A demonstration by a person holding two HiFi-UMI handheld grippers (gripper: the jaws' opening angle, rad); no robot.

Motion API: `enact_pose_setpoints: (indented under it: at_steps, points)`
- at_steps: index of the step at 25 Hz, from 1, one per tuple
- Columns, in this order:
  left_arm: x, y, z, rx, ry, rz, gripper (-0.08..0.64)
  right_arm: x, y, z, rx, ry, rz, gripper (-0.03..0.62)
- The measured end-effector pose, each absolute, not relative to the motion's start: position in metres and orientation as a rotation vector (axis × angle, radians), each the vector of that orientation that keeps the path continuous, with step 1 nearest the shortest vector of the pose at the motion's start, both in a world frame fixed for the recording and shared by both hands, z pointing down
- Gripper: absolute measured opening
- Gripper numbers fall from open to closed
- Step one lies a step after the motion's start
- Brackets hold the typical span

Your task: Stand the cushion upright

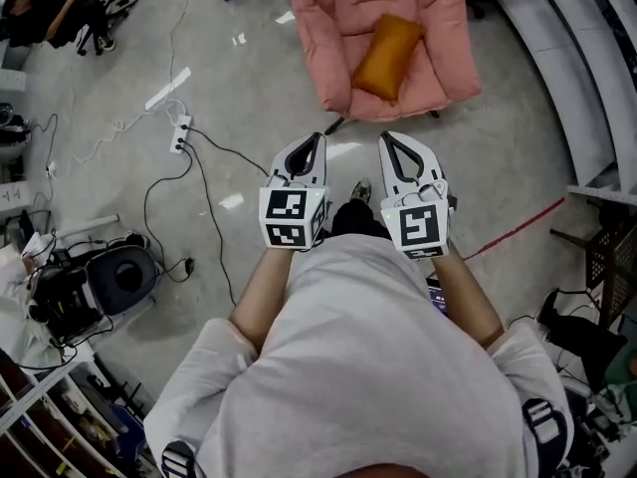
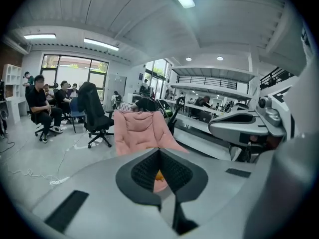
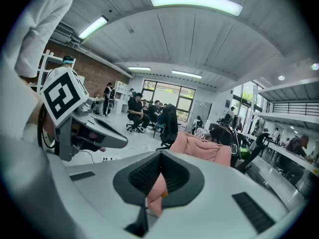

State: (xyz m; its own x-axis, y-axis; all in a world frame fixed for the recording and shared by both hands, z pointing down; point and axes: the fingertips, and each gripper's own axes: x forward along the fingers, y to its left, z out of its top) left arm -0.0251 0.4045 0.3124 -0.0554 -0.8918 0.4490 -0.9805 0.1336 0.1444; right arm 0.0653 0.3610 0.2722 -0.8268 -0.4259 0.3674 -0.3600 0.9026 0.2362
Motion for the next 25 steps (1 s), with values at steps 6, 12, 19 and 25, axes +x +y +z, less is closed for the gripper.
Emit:
enact_pose_setpoints:
  at_steps: [6, 12, 19, 25]
  points:
    - [0.001, 0.326, 0.324, 1.928, -1.858, 0.276, 0.012, 0.093, 0.315, 0.284, 0.660, -2.599, -0.160, 0.008]
    - [0.003, 0.261, 0.330, 1.963, -1.800, 0.293, 0.012, 0.112, 0.249, 0.292, 0.821, -2.578, -0.008, 0.008]
    - [-0.028, 0.217, 0.356, 1.968, -1.692, 0.376, 0.012, 0.101, 0.200, 0.327, 0.878, -2.510, 0.166, 0.008]
    - [-0.069, 0.156, 0.384, 2.012, -1.530, 0.428, 0.012, 0.086, 0.159, 0.382, 0.941, -2.324, 0.323, 0.008]
